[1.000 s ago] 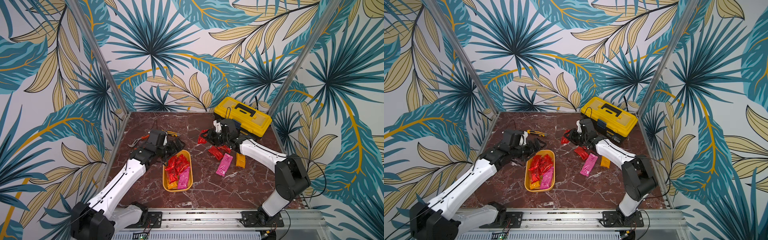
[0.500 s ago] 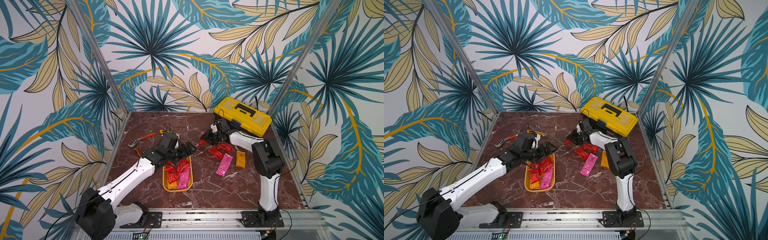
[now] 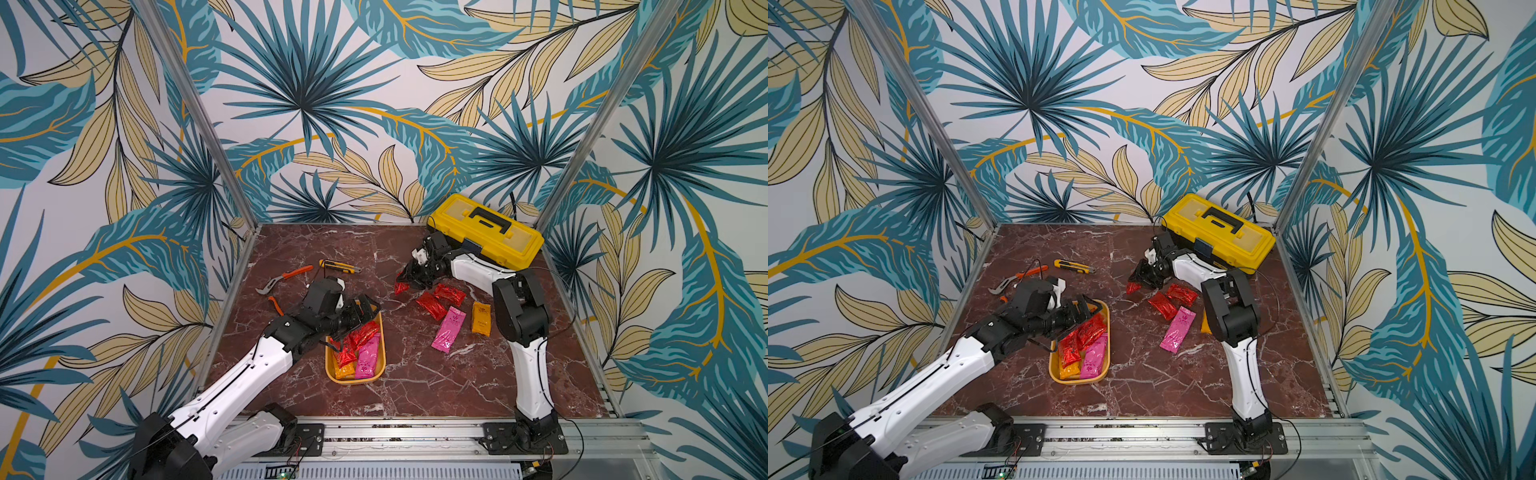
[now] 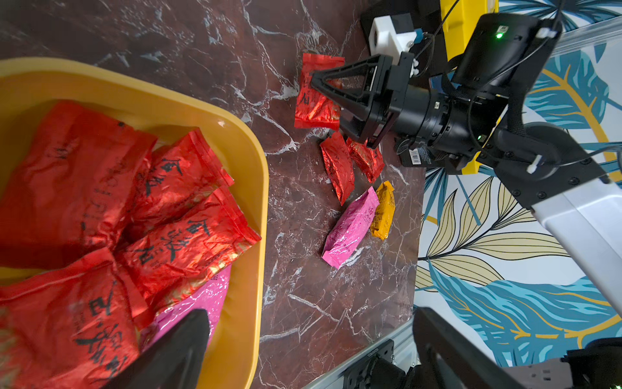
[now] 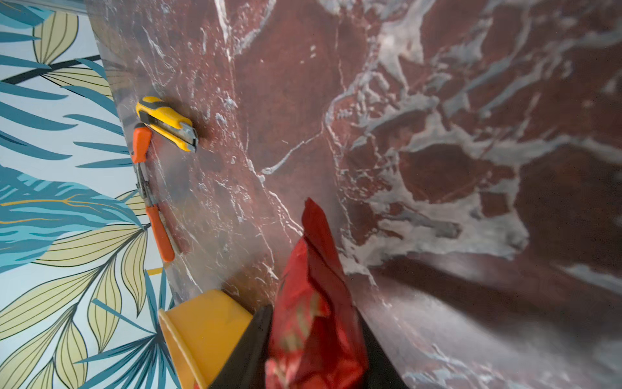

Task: Take the tea bags out of the storage box
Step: Place the tea bag at the center of the board, then pick up the tea bag from the storage box.

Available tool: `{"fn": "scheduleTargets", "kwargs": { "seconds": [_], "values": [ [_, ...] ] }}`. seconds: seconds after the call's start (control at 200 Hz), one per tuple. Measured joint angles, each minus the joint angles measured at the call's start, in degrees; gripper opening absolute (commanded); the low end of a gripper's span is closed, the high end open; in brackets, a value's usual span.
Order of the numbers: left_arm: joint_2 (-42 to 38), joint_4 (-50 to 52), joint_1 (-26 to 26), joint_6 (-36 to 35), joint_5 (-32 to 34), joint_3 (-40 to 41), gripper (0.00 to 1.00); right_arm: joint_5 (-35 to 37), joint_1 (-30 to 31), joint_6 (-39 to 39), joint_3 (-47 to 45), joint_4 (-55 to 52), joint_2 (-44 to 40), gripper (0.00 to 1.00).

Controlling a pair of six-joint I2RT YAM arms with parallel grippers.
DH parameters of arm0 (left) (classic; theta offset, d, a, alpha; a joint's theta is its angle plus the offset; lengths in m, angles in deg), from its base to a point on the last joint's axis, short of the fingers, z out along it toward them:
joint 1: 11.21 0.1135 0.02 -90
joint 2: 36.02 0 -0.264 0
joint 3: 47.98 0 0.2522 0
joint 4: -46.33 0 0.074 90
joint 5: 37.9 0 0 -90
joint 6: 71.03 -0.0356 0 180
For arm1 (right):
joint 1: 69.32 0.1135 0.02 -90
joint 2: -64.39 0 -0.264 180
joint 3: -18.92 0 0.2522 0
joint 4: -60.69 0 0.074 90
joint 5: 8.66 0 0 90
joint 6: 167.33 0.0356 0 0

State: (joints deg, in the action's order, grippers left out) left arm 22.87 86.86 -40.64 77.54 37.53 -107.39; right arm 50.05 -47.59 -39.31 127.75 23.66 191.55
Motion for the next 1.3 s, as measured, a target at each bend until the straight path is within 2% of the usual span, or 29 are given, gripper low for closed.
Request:
{"fn": "scheduleTargets", "kwargs": {
  "seconds": [0.27, 0.406, 0.516, 0.691, 0.846, 0.926, 1.297],
  "values": [
    [-4.22, 2.05, 1.42, 0.35, 0.07, 2.45, 1.0, 5.2, -0.02, -3.19, 0.04, -4.33, -0.07, 0.6],
    [-4.83, 2.64, 1.55, 0.39, 0.07, 2.71, 1.0, 9.4, -0.02, -4.11, -0.96, -6.03, -2.25, 0.63],
    [-5.38, 3.04, 1.79, 0.37, 0.22, 3.04, 1.0, 13.66, -0.02, -4.72, -3.28, -7.04, -7.26, 0.65],
    [-6.86, 4.26, 2.71, 0.28, 0.55, 3.67, 1.0, 19.69, 0.17, -5.97, -7.15, -7.32, -17.53, 0.65],
    [-10.01, 5.64, 3.87, 0.33, 2.01, 6.12, 1.0, 23.04, 2.78, -7.15, -9.62, -7.32, -24.13, 0.6],
    [-12.02, 7.08, 4.44, 0.33, 3.08, 6.97, 1.0, 23.98, 5.42, -7.58, -10.45, -7.37, -25.66, 0.55],
    [-22.64, 15.15, 7.85, 0.37, 6.01, 9.86, 1.0, 25.27, 19.98, -6.69, -11.58, -8.11, -26.56, 0.46]
  ]
}}
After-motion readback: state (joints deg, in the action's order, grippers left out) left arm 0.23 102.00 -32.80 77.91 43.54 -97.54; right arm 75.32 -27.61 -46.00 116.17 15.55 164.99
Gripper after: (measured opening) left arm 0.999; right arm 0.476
